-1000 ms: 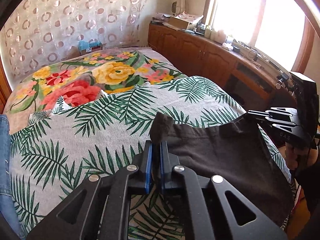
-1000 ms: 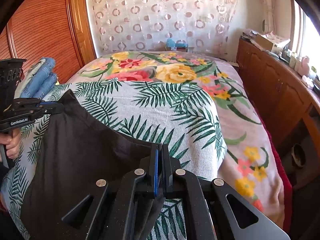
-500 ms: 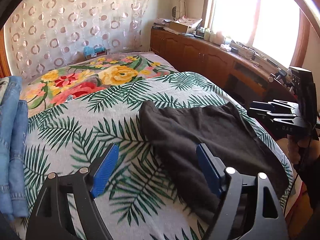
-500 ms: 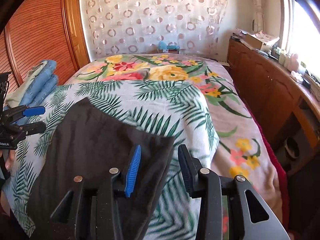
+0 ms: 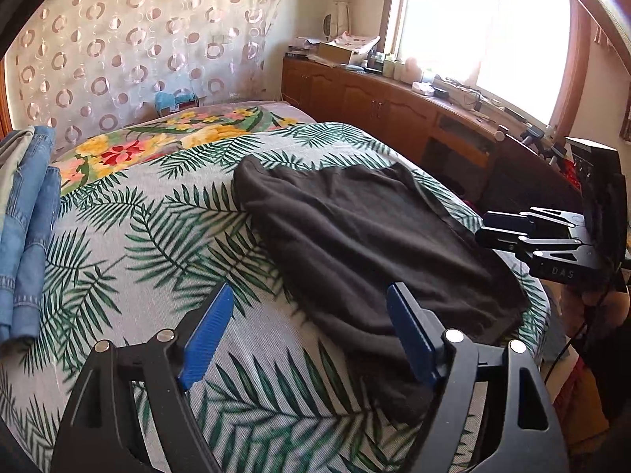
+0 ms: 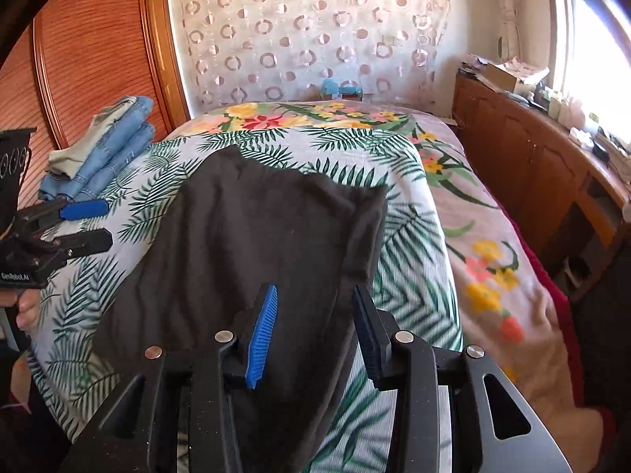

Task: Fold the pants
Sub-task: 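Lower the left tool and close it on the folded pants edge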

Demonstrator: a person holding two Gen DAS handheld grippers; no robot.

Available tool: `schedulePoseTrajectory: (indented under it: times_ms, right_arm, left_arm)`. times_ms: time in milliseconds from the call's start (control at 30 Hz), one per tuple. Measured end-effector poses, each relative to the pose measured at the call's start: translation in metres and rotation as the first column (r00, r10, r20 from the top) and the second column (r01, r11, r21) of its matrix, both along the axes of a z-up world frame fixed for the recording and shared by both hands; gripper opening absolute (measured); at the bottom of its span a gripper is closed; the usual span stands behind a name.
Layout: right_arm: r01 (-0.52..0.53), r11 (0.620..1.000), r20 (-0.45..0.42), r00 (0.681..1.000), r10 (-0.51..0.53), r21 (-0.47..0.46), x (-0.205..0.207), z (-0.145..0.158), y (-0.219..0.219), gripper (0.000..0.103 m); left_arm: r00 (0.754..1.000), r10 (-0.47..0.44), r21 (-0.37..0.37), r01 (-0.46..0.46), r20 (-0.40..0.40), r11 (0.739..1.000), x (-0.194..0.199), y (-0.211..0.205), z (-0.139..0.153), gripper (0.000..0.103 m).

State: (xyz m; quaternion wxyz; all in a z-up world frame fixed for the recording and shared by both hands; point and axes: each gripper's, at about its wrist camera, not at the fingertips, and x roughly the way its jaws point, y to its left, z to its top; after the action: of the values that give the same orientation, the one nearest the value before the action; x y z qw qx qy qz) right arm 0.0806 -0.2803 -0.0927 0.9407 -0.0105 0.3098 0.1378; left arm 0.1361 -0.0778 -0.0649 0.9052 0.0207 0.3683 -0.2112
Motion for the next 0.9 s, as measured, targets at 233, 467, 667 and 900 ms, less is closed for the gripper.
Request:
schedulePoseTrajectory:
  times_ms: [233,467,667,900]
  right_arm:
    - [0.030,0.999,-0.003,1.000,-0.030,0.038,-0.033,-0.006,-0.010,0.041]
    - [0.053,0.997,-0.031,0.998,-0.051,0.055,-0.055,-0.014,-0.016,0.041]
    - [0.070,0.993,-0.043,0.997,-0.066,0.095,-0.062,-0.014,-0.022,0.041]
    - [0.050,0.994,-0.070,0.997,-0.043,0.097,-0.060,-0.021,-0.015,0.041]
  left_arm:
    - [1.000,-0.023,-0.016,0.022,-0.021,1.000,-0.032,-0.011,-0.012,0.081]
    - [0.997,-0.056,0.003,0.057,-0.057,0.998,-0.052,-0.020,-0.028,0.064]
    - [0.994,-0.077,-0.027,0.075,-0.076,0.997,-0.052,-0.024,-0.033,0.050]
    - [0.990,-0.095,-0.059,0.089,-0.101,0.994,-0.051,-0.028,-0.041,0.049]
